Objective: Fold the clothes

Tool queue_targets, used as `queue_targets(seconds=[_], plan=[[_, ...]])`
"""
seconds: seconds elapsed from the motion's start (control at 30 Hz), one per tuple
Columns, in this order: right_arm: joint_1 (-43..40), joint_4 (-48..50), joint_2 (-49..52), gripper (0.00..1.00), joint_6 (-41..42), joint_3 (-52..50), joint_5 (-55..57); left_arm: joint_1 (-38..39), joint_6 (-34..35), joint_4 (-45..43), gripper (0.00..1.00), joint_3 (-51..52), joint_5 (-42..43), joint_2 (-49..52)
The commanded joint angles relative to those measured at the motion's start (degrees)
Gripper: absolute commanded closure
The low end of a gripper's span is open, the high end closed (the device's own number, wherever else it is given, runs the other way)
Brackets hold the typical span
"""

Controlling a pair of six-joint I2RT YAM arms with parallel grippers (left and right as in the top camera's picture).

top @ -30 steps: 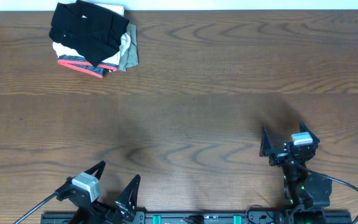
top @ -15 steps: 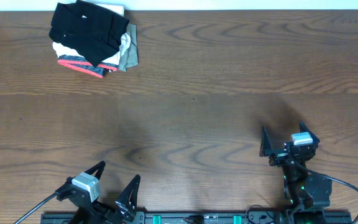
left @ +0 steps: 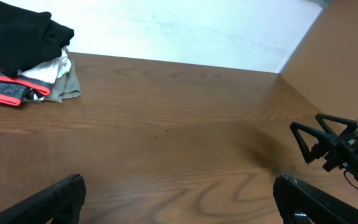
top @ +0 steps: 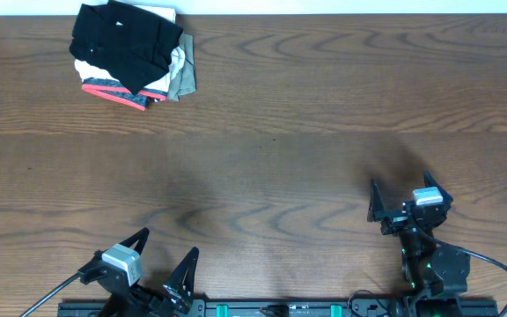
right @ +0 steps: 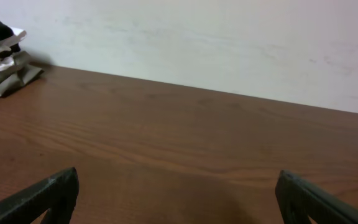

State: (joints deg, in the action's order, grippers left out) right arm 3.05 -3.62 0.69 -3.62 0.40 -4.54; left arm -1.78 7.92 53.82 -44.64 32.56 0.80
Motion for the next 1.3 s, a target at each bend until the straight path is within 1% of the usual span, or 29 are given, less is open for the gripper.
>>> queue_targets(seconds=[0.0,0.03,0.07,0.17,0.37,0.57,0.63,0.77,0.9,0.97,1.07,1.2,1.27], plan=[[-0.8,-0.3,-0.4,0.01,-0.1,-0.1,-0.4,-0.1,0.5,0.8,0.02,-0.1,-0.3,-0.2],[-0.8,-0.3,-0.4,0.01,-0.1,-0.1,-0.4,-0.1,0.6,1.2,0.02,-0.1,-0.2,-0.2],[-0.8,-0.3,-0.4,0.01,-0.1,-0.1,-0.4,-0.1,2.6,1.2,0.02,-0.1,1.0,-0.2],[-0.8,-0.3,-0.4,0.01,-0.1,-0.1,-0.4,-0.1,3.5,0.6,0.02,0.8,-2.1,-0.3],[-0.8,-0.3,-0.4,0.01,-0.1,-0.1,-0.4,-0.1,3.5,-7.7,0.02,5.9,-9.2,-0.7],[-0.8,-0.3,-0.4,0.01,-0.1,-0.1,-0.4,-0.1,-0.1,-21.3,0.02,13.1,-9.6,-0.7],[-0.8,-0.3,-0.4,0.01,-0.1,-0.1,-0.4,0.1,-2.5,-25.2,0.02,15.3,-9.2,-0.7],[-0.8,-0.3,-0.4,0.01,-0.1,-0.1,-0.4,0.7,-5.6,-30.6,0.02,19.3,-9.4,-0.7],[-0.8,-0.3,-0.4,0.01,-0.1,-0.1,-0.4,0.7,-5.5,-35.3,0.02,22.9,-10.9,-0.7],[-0.8,-0.3,-0.4,0.01,-0.1,-0.1,-0.4,0.8,-4.2,-36.9,0.02,24.3,-13.0,-0.7],[-0.8,-0.3,-0.4,0.01,-0.1,-0.1,-0.4,1.2,-1.6,-37.9,0.02,25.5,-18.2,-0.7],[-0.8,-0.3,-0.4,0.01,-0.1,-0.1,-0.4,1.5,-0.5,-38.5,0.02,26.6,-22.6,-0.7],[-0.8,-0.3,-0.4,0.01,-0.1,-0.1,-0.4,1.5,3.5,-38.6,0.02,27.7,-26.6,-0.7]])
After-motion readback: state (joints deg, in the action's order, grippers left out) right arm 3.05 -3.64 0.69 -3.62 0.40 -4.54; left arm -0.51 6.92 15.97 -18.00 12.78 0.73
